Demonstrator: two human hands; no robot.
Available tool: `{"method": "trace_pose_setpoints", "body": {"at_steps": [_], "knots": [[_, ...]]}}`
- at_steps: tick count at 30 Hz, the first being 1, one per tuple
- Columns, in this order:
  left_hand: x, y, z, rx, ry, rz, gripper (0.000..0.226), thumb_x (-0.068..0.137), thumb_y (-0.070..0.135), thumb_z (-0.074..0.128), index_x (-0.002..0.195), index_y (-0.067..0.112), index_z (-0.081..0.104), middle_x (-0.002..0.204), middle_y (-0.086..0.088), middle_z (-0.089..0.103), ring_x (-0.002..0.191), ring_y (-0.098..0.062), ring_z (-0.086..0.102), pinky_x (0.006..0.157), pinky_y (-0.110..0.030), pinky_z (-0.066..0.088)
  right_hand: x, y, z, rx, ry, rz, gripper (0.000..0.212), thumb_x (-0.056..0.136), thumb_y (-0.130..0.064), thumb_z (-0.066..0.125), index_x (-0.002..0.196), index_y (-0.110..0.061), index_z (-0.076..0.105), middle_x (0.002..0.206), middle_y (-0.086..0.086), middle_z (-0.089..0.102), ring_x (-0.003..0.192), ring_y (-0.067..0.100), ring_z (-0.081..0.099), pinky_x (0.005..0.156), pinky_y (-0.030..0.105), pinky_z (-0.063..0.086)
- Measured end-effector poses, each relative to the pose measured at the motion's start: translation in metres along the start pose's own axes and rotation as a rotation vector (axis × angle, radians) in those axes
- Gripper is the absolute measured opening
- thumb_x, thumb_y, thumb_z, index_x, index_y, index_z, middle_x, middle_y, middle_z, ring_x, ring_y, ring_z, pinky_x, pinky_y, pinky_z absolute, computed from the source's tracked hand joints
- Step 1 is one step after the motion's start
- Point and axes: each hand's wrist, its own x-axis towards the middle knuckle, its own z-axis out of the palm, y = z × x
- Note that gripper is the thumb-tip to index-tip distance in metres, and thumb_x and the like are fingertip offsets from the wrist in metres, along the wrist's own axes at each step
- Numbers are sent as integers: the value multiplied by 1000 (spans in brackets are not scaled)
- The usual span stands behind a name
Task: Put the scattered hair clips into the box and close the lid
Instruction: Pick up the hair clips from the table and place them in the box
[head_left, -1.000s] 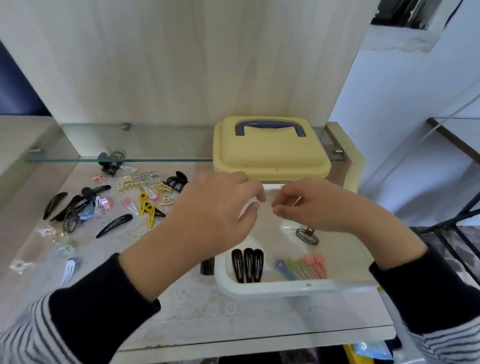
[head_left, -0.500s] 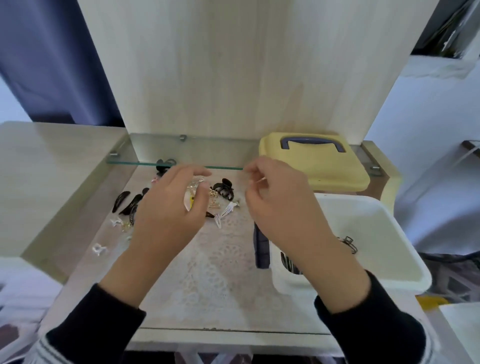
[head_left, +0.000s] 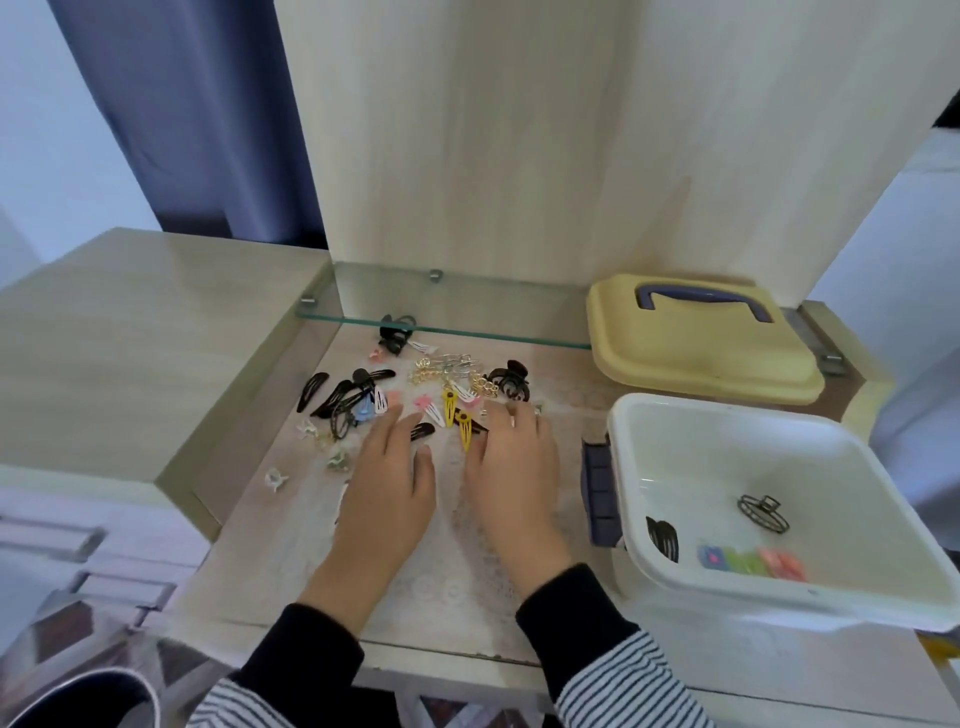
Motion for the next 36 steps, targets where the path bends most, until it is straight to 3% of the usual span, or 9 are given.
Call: {"method": "trace_pose_setpoints", "body": {"at_steps": [3, 7, 11, 19, 29, 36], "knots": [[1, -7, 9, 162, -25, -7, 46, 100, 24, 35, 143, 10, 41, 157, -6, 28, 146, -23, 23, 119, -43, 21, -2, 11, 14, -88, 7, 33, 43, 70, -13, 70, 112, -15, 67, 109, 10, 64, 96, 30, 59, 71, 38, 50], [-1, -11, 14, 418, 19, -33, 58, 93, 36, 25, 142, 13, 46, 151, -4, 41, 142, -23, 32, 118, -44, 2, -7, 22, 23, -180, 15, 8, 39, 70, -16, 68, 109, -16, 68, 110, 9, 62, 101, 30, 56, 73, 37, 47], [-2, -14, 15, 454, 16, -72, 56, 93, 38, 27, 140, 18, 49, 147, 3, 47, 142, -20, 34, 115, -43, -7, -9, 26, 27, -165, 51, -1, 25, 72, -16, 65, 97, -13, 69, 108, 10, 62, 102, 31, 55, 74, 38, 48], [-5, -9, 10, 428, 75, -56, 40, 94, 38, 34, 119, 27, 63, 122, 11, 64, 121, -13, 55, 115, -47, 7, -10, 29, 31, -140, 93, 21, 30, 77, -23, 63, 105, -14, 66, 105, 7, 59, 95, 25, 48, 74, 36, 45], [-6, -13, 10, 403, 159, -20, 28, 91, 44, 43, 98, 35, 69, 108, 13, 63, 108, -14, 57, 109, -48, 20, -11, 31, 35, -132, 116, 23, 16, 77, -23, 60, 89, -15, 65, 91, 5, 57, 85, 24, 44, 69, 35, 42], [-6, -13, 11, 341, 191, 71, 16, 90, 36, 49, 92, 30, 64, 93, 14, 65, 92, -14, 60, 101, -39, 26, -9, 29, 33, -98, 123, 52, 12, 69, -23, 64, 79, -16, 60, 77, 0, 59, 77, 23, 46, 64, 34, 38]]}}
